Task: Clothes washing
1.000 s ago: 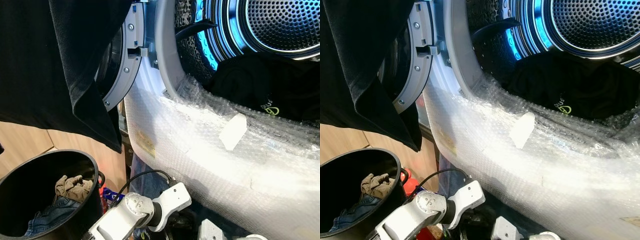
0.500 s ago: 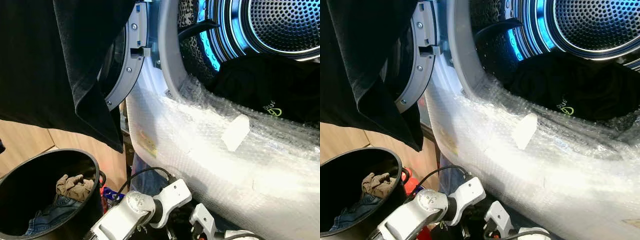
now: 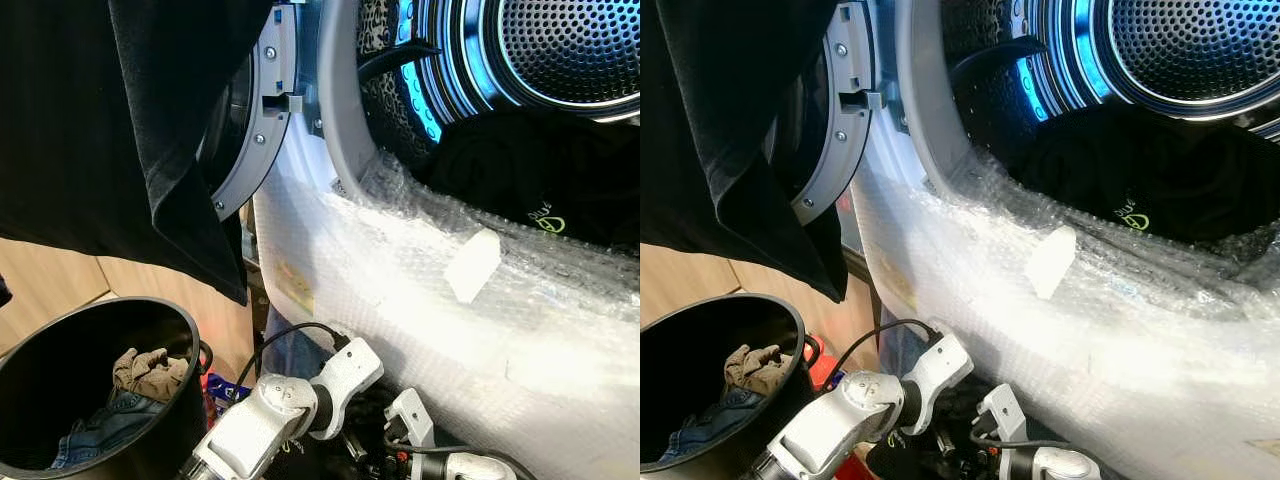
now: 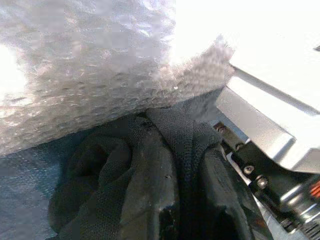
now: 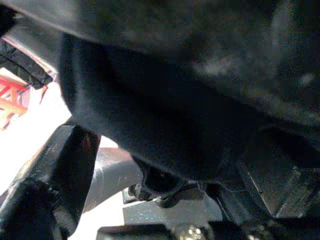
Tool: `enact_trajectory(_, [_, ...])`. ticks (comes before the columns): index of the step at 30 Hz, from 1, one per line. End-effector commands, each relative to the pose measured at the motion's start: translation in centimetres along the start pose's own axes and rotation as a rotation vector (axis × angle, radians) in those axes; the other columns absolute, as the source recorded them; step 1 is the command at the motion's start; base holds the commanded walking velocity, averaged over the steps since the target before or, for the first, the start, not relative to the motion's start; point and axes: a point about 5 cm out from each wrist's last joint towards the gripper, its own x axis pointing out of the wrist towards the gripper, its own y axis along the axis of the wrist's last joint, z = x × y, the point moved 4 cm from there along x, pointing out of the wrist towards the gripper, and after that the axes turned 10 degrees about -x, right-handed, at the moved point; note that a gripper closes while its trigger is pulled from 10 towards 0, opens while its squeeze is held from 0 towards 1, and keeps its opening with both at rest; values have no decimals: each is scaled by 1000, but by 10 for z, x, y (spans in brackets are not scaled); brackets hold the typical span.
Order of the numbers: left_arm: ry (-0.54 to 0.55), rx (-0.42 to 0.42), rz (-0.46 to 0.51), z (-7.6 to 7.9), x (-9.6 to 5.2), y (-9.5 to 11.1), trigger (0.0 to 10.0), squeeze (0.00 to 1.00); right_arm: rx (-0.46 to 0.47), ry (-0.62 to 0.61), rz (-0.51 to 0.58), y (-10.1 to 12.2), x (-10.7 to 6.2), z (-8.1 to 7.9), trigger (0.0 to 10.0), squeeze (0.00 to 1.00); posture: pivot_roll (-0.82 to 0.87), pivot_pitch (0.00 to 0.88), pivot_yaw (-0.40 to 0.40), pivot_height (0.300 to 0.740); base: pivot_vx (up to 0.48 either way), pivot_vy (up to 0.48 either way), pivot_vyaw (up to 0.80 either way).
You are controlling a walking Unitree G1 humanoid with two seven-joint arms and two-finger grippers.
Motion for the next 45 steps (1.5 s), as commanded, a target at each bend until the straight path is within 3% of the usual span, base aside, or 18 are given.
enact_trajectory(1, [-89, -4, 91, 21, 1, 22, 0, 0, 31, 4, -8, -4, 2, -2, 10000, 0, 50, 19, -82, 740, 0, 0, 0])
enact_trajectory(4, [-139, -60, 141, 30, 0, 31, 0, 0, 83, -49, -3, -7, 4, 3, 10000, 0, 49, 21, -78, 740, 0, 0, 0])
enact_trajectory(5, [-175, -91, 170, 36, -1, 37, 0, 0, 149, -94, 13, -10, 4, 8, 10000, 0, 46, 22, -76, 740, 0, 0, 0])
enact_trajectory(14, [-180, -112, 178, 38, -2, 39, 0, 0, 260, -147, 55, -20, -2, 14, 10000, 0, 46, 29, -72, 740, 0, 0, 0])
enact_trajectory(15, [-180, -115, 176, 38, -2, 40, 0, 0, 259, -147, 51, -24, -4, 13, 4431, 0, 45, 31, -72, 740, 0, 0, 0])
enact_trajectory(16, [-180, -117, 176, 39, -3, 40, 0, 0, 260, -148, 49, -25, -5, 13, 4431, 0, 45, 31, -72, 740, 0, 0, 0])
enact_trajectory(17, [-180, -117, 175, 39, -3, 40, 0, 0, 258, -149, 46, -28, -6, 14, 0, 0, 46, 31, -72, 740, 0, 0, 0])
enact_trajectory(29, [-196, -118, 164, 42, -2, 39, 0, 0, 206, -124, 30, -41, -26, 18, 0, 0, 46, 27, -73, 740, 0, 0, 0])
enact_trajectory(45, [-209, -114, 153, 45, -3, 37, 0, 0, 187, -64, 29, -50, -29, 6, 0, 0, 42, 28, -65, 740, 0, 0, 0])
